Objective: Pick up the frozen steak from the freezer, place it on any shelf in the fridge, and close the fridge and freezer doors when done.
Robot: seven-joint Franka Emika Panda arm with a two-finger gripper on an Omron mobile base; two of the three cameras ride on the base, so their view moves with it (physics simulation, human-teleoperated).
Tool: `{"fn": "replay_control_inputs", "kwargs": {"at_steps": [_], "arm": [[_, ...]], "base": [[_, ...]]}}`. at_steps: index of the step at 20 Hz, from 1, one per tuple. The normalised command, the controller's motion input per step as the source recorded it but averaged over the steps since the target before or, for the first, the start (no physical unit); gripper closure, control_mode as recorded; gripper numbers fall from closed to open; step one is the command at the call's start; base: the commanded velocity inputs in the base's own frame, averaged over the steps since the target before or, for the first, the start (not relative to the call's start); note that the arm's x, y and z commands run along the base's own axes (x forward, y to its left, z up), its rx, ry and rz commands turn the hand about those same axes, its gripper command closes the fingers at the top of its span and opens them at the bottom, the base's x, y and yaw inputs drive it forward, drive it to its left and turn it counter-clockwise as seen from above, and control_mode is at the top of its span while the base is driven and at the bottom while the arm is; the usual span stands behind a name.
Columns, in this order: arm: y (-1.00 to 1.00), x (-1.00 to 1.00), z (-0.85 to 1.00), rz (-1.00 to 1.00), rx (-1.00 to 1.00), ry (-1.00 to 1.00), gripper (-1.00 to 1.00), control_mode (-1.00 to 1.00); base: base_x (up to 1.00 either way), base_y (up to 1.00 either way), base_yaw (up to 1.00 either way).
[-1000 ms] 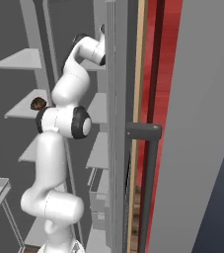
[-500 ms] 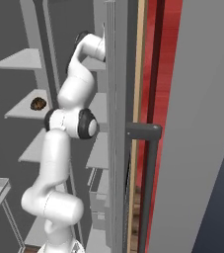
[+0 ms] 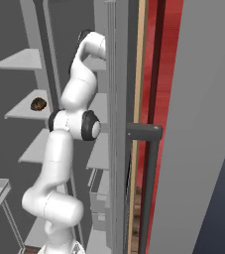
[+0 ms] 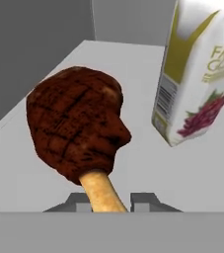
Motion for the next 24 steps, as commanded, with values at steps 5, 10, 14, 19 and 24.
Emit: {"fn": "replay_control_inputs", "kwargs": {"at_steps": [5, 10, 14, 19, 24], "arm": [[0.00, -0.47, -0.24, 0.00, 0.00, -0.06, 1.00, -1.00], [0.14, -0.94, -0.21, 0.00, 0.00, -0.14, 1.00, -1.00], [0.34, -1.00, -0.37, 0.00, -0.03, -0.15, 1.00, -1.00], [0.39, -1.00, -0.20, -0.02, -0.02, -0.18, 1.00, -1.00], [0.31, -1.00, 0.00, -0.12, 0.00, -0.19, 1.00, -1.00]], "base": [[0.00, 0.00, 0.00], [0.00, 0.00, 0.00], [0.00, 0.00, 0.00], [0.00, 0.00, 0.00], [0.00, 0.00, 0.00]]}}
